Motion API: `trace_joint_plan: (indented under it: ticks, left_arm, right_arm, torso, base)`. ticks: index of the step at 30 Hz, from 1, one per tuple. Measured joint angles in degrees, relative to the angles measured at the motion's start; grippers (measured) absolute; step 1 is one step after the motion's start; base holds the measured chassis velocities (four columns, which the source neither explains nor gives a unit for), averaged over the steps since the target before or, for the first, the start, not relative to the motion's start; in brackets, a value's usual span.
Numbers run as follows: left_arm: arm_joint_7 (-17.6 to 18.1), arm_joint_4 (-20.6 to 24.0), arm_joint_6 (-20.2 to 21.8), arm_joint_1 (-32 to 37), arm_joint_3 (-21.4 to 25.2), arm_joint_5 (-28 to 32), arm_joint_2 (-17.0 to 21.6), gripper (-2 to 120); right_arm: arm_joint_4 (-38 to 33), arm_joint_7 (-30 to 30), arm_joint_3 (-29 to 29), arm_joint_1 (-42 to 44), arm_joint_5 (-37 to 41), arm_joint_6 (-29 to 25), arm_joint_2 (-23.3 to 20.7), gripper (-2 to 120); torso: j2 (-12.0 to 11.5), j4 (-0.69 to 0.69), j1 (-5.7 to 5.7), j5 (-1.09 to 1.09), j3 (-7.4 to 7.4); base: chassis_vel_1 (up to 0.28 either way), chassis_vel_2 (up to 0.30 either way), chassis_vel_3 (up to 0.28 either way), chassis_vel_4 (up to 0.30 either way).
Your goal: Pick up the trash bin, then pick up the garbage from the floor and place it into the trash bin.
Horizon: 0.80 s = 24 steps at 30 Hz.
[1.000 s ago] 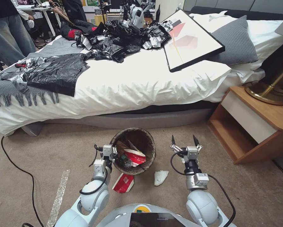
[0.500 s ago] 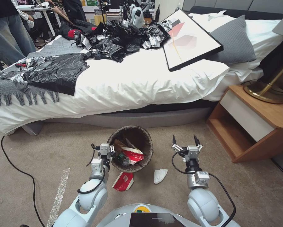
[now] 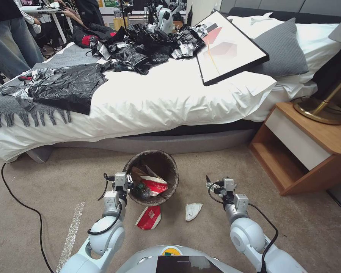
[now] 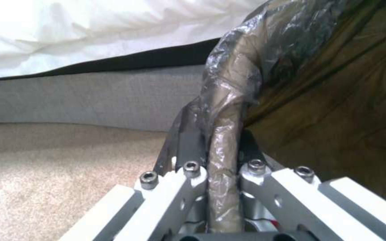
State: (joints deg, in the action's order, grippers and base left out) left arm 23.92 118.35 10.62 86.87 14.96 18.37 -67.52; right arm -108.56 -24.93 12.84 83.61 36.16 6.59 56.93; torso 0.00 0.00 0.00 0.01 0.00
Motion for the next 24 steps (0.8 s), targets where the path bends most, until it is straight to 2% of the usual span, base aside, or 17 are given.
trace_joint_plan:
  ticks: [2, 6, 9, 17, 24]
  left_arm:
    - [0.0, 0.1, 0.0, 0.1, 0.1, 0.1, 0.1, 2]
    - [0.0, 0.1, 0.0, 0.0, 0.1, 0.1, 0.1, 2]
    - [0.0, 0.1, 0.0, -0.4, -0.1, 0.2, 0.0, 2]
    - [-0.1, 0.0, 0.0, -0.5, 0.0, 0.3, 0.0, 2]
    - [-0.1, -0.1, 0.0, -0.7, 0.0, 0.4, 0.0, 2]
  right_arm:
    - [2.3, 0.3, -1.4, -2.0, 3.4, 2.6, 0.1, 100]
    - [3.8, 0.4, -2.4, -3.1, 4.5, 3.6, 0.2, 100]
    - [7.9, 0.5, -5.9, -5.8, 5.4, 5.2, 0.9, 100]
    - [12.3, 0.7, -9.4, -8.4, 6.6, 6.3, 3.2, 100]
    - [13.1, 0.5, -10.8, -8.7, 8.1, 7.2, 4.2, 100]
  torso:
    - [0.0, 0.00, 0.00, 0.00, 0.00]
    - [0.0, 0.00, 0.00, 0.00, 0.00]
    - [0.0, 0.00, 0.00, -0.01, 0.00]
    - [0.0, 0.00, 0.00, -0.01, 0.00]
    - [0.0, 0.00, 0.00, -0.01, 0.00]
  base:
    - [0.000, 0.000, 0.000, 0.000]
    - [0.000, 0.000, 0.000, 0.000]
    - [0.000, 0.000, 0.000, 0.000]
    - [0.000, 0.000, 0.000, 0.000]
    - [0.000, 0.000, 0.000, 0.000]
